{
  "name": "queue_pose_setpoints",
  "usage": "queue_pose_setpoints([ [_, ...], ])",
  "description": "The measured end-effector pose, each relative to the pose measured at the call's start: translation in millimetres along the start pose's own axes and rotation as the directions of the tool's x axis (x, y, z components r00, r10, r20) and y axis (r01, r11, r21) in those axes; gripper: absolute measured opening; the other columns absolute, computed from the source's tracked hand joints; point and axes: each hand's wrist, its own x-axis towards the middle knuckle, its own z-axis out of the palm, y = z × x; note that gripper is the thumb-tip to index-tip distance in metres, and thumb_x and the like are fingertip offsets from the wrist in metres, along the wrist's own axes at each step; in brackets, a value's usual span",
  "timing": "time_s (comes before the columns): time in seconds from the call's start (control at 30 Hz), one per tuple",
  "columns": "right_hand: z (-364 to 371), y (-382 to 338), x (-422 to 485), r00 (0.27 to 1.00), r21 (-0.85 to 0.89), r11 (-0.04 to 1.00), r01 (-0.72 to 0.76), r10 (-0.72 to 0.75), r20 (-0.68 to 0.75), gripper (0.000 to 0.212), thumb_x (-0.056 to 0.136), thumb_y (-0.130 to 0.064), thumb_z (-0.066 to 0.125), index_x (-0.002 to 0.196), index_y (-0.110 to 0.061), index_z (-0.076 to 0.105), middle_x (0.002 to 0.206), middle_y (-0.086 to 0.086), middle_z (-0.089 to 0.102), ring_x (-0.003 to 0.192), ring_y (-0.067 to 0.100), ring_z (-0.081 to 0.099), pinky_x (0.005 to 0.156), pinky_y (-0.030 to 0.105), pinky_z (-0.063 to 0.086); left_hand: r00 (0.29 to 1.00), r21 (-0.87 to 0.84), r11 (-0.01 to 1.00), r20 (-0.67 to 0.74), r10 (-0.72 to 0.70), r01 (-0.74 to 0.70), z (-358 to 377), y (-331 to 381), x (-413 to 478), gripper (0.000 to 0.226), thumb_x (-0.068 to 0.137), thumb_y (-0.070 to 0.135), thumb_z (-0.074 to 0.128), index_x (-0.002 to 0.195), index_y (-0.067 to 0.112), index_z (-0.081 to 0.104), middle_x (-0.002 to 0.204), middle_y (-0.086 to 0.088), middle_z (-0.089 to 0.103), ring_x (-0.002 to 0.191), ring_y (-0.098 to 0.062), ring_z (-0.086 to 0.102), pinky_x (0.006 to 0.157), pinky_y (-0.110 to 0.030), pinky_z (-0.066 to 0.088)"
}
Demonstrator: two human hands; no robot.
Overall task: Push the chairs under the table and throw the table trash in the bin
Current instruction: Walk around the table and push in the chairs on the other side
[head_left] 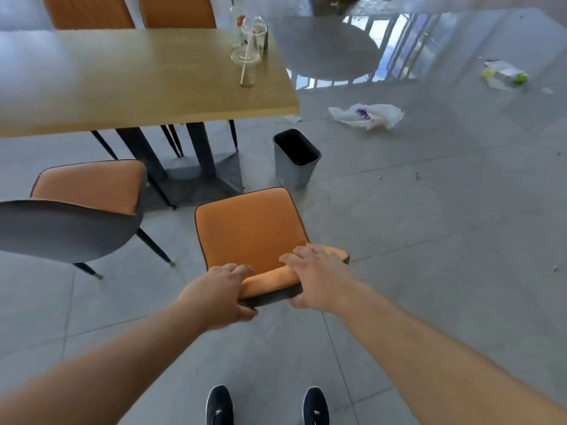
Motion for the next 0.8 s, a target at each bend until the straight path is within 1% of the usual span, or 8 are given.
queue_pose_setpoints([
  [0.07, 12, -1, 12, 0.998, -0.114, 0.992, 0.057, -0.051, 0.048, 0.069, 0.084, -0.055, 0.072, 0.143, -0.036, 0.043, 0.137, 0.000, 0.051, 0.127, 0.030, 0.047, 0.101, 0.061, 0.042, 0.999, -0.062, 0.997, 0.029, -0.045, 0.047, 13, -2, 1, 0.071, 0.080, 0.059, 0.073, 0.142, 0.049, 0.040, 0.128, 0.018, 0.055, 0.108, -0.010, 0.053, 0.093, -0.032, 0.050],
  [0.1, 17, -1, 17, 0.996, -0.144, 0.986, 0.082, -0.077, 0.041, 0.059, 0.085, -0.051, 0.072, 0.138, -0.036, 0.048, 0.131, -0.001, 0.054, 0.121, 0.029, 0.050, 0.097, 0.058, 0.044, 0.998, -0.082, 0.995, 0.018, -0.058, 0.059, 19, -3, 1, 0.064, 0.085, 0.053, 0.071, 0.141, 0.050, 0.042, 0.128, 0.017, 0.056, 0.106, -0.010, 0.053, 0.092, -0.031, 0.050],
  [0.2, 20, 3, 31, 0.991, -0.123, 0.984, 0.125, -0.130, -0.033, 0.042, 0.089, -0.036, 0.068, 0.129, -0.034, 0.055, 0.122, -0.004, 0.058, 0.108, 0.027, 0.053, 0.086, 0.048, 0.047, 0.994, -0.158, 0.984, -0.045, -0.095, 0.087, 24, -9, 7, 0.049, 0.091, 0.040, 0.064, 0.137, 0.049, 0.048, 0.125, 0.017, 0.059, 0.105, -0.012, 0.055, 0.091, -0.034, 0.051],
  [0.33, 5, -8, 55, 0.986, -0.119, 0.982, 0.149, -0.156, -0.053, 0.042, 0.092, -0.032, 0.067, 0.133, -0.035, 0.055, 0.121, -0.004, 0.060, 0.107, 0.026, 0.054, 0.089, 0.047, 0.049, 0.989, -0.182, 0.975, -0.056, -0.138, 0.125, 11, -29, 17, 0.043, 0.090, 0.036, 0.064, 0.129, 0.051, 0.052, 0.116, 0.019, 0.059, 0.103, -0.012, 0.053, 0.093, -0.044, 0.051],
  [0.5, -17, -48, 101, 0.988, -0.111, 0.986, 0.125, -0.134, -0.079, 0.043, 0.094, -0.023, 0.061, 0.134, -0.036, 0.054, 0.120, -0.004, 0.060, 0.108, 0.026, 0.054, 0.092, 0.047, 0.047, 0.985, -0.201, 0.968, -0.054, -0.161, 0.147, -20, -82, 28, 0.043, 0.091, 0.035, 0.061, 0.129, 0.052, 0.052, 0.121, 0.019, 0.058, 0.112, -0.016, 0.053, 0.102, -0.055, 0.046],
  [0.57, -25, -64, 120, 0.989, -0.096, 0.989, 0.115, -0.122, -0.078, 0.043, 0.094, -0.021, 0.061, 0.134, -0.037, 0.055, 0.118, -0.004, 0.060, 0.107, 0.025, 0.053, 0.091, 0.047, 0.047, 0.986, -0.184, 0.972, -0.056, -0.156, 0.144, -33, -106, 33, 0.044, 0.090, 0.035, 0.059, 0.130, 0.052, 0.052, 0.122, 0.020, 0.058, 0.114, -0.016, 0.051, 0.101, -0.053, 0.047],
  [0.67, -39, -83, 143, 0.988, -0.076, 0.991, 0.106, -0.114, -0.108, 0.040, 0.095, -0.023, 0.065, 0.132, -0.036, 0.057, 0.114, -0.003, 0.061, 0.102, 0.024, 0.052, 0.088, 0.045, 0.047, 0.987, -0.171, 0.976, -0.063, -0.147, 0.135, -53, -135, 43, 0.043, 0.091, 0.036, 0.060, 0.129, 0.053, 0.052, 0.119, 0.021, 0.059, 0.108, -0.012, 0.050, 0.092, -0.041, 0.050],
  [0.8, -51, -95, 176, 0.983, -0.061, 0.993, 0.105, -0.113, -0.142, 0.038, 0.095, -0.025, 0.067, 0.131, -0.034, 0.057, 0.113, -0.002, 0.062, 0.099, 0.024, 0.054, 0.085, 0.044, 0.047, 0.989, -0.152, 0.981, -0.066, -0.135, 0.124, -80, -163, 59, 0.043, 0.091, 0.035, 0.061, 0.128, 0.054, 0.053, 0.119, 0.023, 0.060, 0.107, -0.010, 0.051, 0.093, -0.041, 0.051],
])
